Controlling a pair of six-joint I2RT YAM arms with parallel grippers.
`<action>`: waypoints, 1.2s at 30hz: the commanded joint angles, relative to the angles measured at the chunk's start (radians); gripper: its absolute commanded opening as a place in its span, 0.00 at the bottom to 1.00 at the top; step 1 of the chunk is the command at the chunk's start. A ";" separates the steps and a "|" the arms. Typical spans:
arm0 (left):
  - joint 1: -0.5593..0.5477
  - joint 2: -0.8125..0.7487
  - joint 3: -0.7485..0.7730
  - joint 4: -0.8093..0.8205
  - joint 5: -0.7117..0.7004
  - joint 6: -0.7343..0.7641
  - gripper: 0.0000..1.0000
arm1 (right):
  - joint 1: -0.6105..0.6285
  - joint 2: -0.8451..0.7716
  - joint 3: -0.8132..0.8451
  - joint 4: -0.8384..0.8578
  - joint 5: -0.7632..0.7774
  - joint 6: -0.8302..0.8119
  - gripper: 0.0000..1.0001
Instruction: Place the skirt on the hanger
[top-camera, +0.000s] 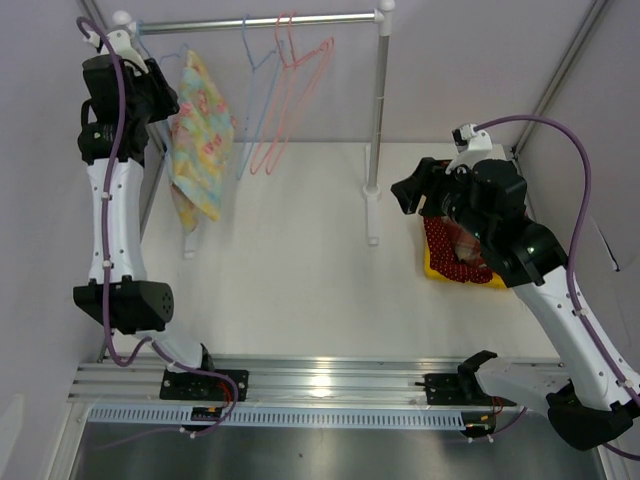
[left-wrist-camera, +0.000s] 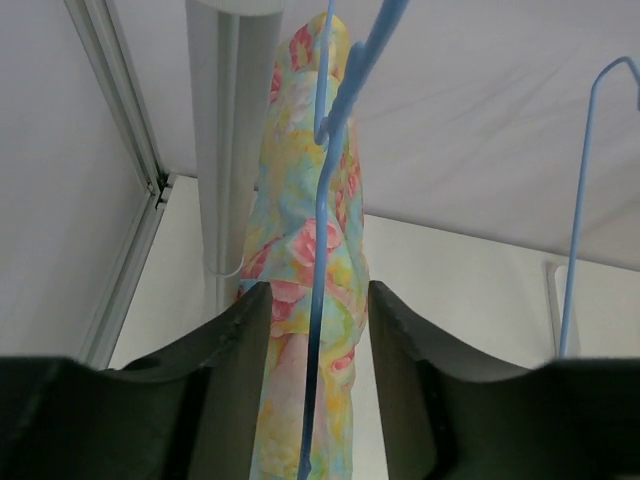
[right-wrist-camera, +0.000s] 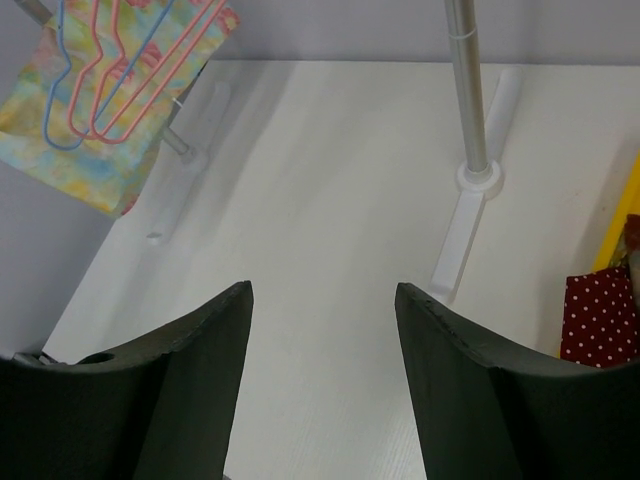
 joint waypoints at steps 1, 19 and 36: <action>0.011 -0.086 0.015 0.006 0.015 -0.014 0.53 | -0.007 -0.027 -0.016 -0.002 0.030 0.006 0.66; -0.101 -0.423 -0.178 0.007 0.102 -0.072 0.68 | -0.172 0.023 -0.104 -0.131 0.056 0.058 0.67; -0.812 -0.732 -0.860 0.151 -0.019 -0.124 0.66 | -0.563 0.223 -0.297 -0.080 0.105 0.120 0.74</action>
